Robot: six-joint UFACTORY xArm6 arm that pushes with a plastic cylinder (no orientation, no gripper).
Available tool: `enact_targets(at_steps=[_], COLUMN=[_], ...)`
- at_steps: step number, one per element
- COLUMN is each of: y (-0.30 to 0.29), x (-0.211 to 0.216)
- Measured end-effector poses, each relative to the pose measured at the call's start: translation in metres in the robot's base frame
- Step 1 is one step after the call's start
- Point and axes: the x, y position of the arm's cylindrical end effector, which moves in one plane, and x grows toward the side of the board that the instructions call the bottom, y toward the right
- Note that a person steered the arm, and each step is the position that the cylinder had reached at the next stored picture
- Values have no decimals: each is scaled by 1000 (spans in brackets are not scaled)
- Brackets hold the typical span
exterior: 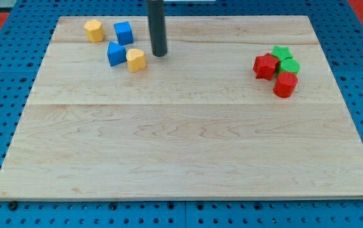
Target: Push the yellow heart along with blue triangle to the yellow hexagon
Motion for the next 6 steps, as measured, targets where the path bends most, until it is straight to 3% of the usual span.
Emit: enact_targets(at_steps=[1, 2, 4, 6], y=[14, -5, -90, -97], x=[35, 43, 10, 10])
